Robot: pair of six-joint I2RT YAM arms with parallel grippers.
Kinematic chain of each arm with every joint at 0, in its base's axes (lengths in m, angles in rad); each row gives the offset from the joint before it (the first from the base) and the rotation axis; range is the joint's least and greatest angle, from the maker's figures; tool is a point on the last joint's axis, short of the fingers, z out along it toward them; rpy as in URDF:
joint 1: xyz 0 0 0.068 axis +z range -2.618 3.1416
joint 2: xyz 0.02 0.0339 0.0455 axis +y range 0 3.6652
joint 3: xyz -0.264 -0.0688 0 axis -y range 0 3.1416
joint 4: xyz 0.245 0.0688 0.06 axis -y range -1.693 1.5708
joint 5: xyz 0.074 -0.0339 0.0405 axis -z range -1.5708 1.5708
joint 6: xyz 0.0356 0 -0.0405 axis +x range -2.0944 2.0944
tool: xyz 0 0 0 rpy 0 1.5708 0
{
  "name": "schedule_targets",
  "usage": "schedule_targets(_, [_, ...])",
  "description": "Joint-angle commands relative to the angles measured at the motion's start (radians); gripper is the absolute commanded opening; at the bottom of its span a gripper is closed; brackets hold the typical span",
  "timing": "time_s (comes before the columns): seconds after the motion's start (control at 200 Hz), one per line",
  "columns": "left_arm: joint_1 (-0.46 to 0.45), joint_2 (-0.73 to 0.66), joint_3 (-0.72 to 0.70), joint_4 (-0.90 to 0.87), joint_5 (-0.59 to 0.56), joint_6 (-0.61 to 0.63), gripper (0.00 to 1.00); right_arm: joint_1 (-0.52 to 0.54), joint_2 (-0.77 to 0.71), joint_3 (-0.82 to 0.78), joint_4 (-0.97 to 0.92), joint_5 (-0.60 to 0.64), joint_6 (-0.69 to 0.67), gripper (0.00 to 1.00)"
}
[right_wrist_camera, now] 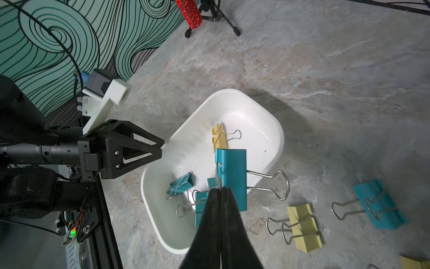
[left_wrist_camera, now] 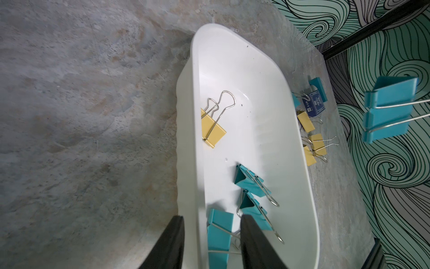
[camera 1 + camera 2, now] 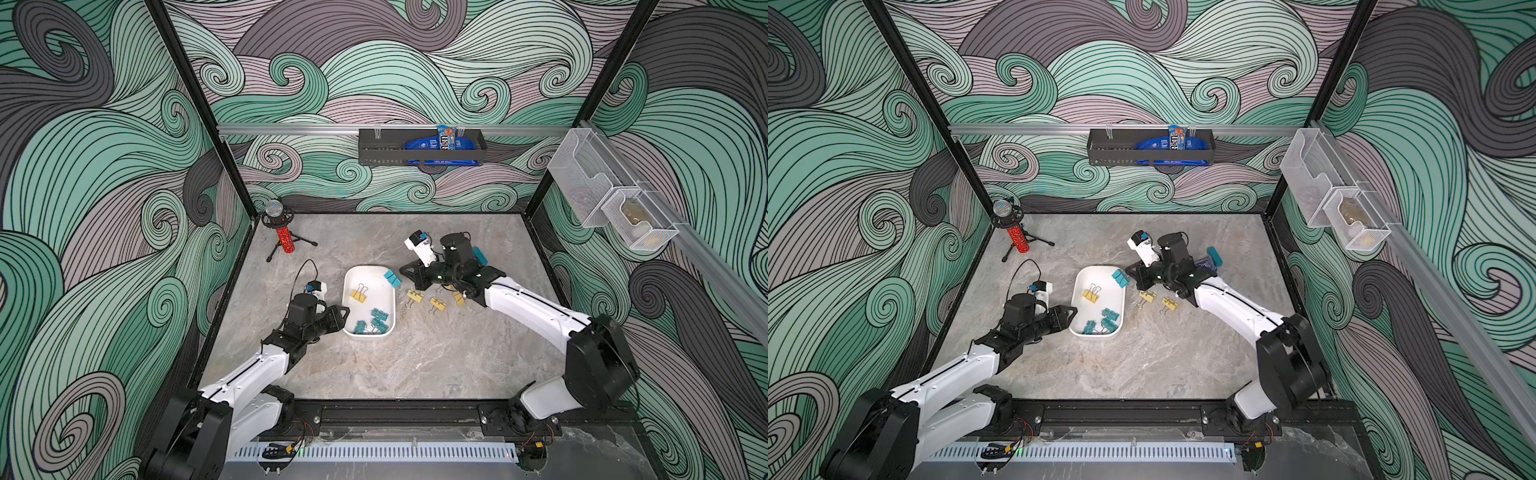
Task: Take out the binder clips from the storage box
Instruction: Place the binder clip at the center of the board.
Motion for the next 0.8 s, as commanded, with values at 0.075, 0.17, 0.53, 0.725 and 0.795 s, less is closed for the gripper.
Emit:
schedule_targets(0.075, [-0.006, -0.013, 0.013, -0.019, -0.010, 0.021, 0.43, -0.064, -0.109, -0.140, 0.009, -0.052, 0.032, 0.00])
schedule_targets(0.17, [-0.005, -0.014, 0.015, -0.021, -0.008, 0.020, 0.43, -0.069, -0.136, -0.203, 0.009, -0.066, 0.037, 0.00])
schedule_targets(0.53, [-0.005, -0.009, 0.023, -0.027, -0.012, 0.022, 0.43, -0.067, -0.174, -0.344, 0.046, -0.108, 0.074, 0.00])
schedule_targets(0.725, [-0.005, -0.005, 0.025, -0.030, -0.012, 0.022, 0.43, -0.059, -0.131, -0.362, 0.087, -0.130, 0.102, 0.00])
schedule_targets(0.795, [-0.006, -0.005, 0.026, -0.030, -0.014, 0.023, 0.43, -0.046, -0.118, -0.378, 0.117, -0.134, 0.119, 0.00])
